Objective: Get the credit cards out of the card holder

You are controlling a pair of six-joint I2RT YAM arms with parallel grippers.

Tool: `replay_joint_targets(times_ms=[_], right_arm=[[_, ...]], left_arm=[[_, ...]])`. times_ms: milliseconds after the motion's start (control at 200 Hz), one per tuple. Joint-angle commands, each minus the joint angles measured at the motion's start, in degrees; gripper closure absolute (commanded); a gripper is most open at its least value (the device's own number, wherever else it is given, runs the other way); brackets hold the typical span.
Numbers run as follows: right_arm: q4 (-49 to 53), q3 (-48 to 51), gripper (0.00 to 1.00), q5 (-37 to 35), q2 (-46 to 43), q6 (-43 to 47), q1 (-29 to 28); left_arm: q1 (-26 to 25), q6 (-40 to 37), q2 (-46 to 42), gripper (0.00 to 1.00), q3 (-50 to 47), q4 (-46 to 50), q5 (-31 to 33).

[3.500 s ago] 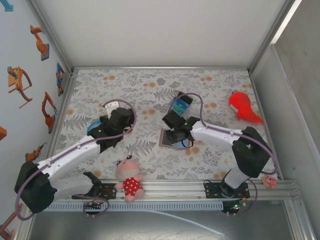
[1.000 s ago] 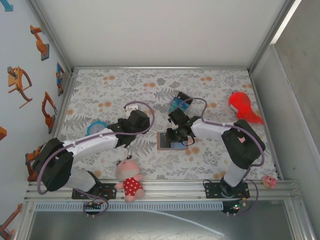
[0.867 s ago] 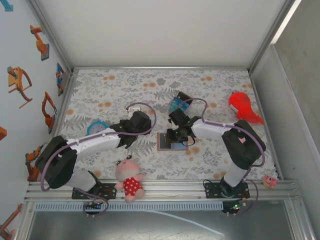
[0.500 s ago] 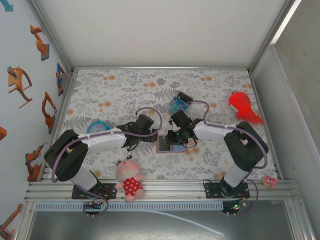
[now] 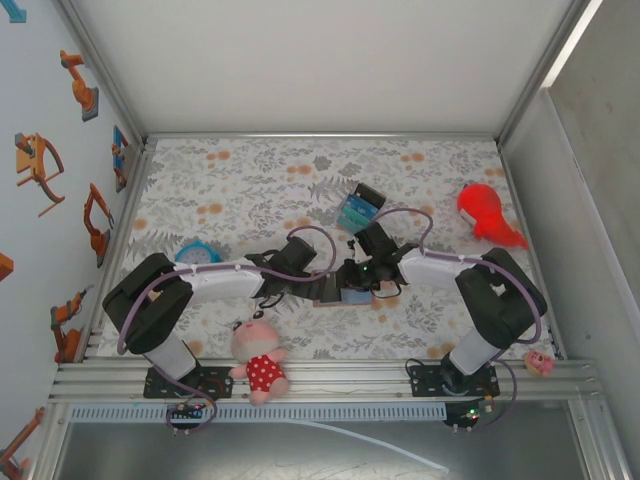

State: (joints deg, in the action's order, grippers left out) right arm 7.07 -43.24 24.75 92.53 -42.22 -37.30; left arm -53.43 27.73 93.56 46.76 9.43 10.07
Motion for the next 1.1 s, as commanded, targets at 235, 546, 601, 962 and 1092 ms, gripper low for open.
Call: replay_joint_targets(times_ms=[235,546,601,962,1092], right_arm=[[-5.03,2.49,0.83,3.29,-0.96,-3.19,1.50],[-17.87,8.04,0.88,10.65,-0.94,-8.47,4.06],[-20.07,8.88,0.88,11.72,-0.95,-9.28,4.40],[-27.06,10.76,0.91,15.14,0.33,-11.82,5.31],[-28.74,10.81,0.90,15.68,1.76,-12.61,5.31]], left_arm=[[-1.23,-1.32,1.87,0.03,1.31,3.76,1.18],[-1.24,-1.77,3.10,0.03,2.27,5.68,2.72],[-1.24,-1.76,3.30,0.03,2.54,6.00,2.77],[-1.32,-1.71,3.78,0.05,3.33,6.32,2.33],[-1.43,-1.80,4.07,0.05,3.60,6.30,2.24]])
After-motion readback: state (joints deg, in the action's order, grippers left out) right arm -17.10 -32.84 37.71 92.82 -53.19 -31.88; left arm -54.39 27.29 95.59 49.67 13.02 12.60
